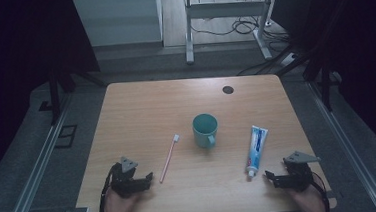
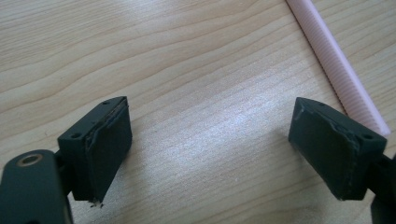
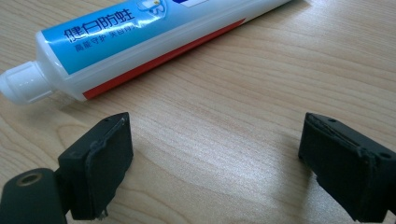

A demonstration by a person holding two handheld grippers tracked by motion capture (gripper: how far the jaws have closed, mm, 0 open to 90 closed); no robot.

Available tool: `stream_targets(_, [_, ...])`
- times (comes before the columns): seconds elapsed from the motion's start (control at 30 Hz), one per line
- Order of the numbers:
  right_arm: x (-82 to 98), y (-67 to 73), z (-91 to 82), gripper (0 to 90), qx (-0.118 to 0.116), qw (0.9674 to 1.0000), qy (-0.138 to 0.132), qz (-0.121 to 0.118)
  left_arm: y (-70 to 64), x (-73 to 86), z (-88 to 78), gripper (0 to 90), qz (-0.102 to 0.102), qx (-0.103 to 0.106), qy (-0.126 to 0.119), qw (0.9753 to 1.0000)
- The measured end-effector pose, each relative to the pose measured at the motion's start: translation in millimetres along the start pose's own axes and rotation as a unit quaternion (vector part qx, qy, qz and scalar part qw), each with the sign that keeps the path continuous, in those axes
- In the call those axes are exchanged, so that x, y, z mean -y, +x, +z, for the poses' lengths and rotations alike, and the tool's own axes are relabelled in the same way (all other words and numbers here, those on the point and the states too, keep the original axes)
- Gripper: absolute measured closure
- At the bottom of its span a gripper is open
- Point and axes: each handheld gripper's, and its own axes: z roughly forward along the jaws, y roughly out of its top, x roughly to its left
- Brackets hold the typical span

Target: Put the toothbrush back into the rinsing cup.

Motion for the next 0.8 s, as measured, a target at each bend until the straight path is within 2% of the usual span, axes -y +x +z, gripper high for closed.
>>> stream_targets(0.8, [0.0, -0.2, 0.0, 10.0, -0.001, 1.0000, 0.000, 0.000, -0.3, 0.1, -0.3, 15.0, 0.002, 0.000, -0.002, 1.0000])
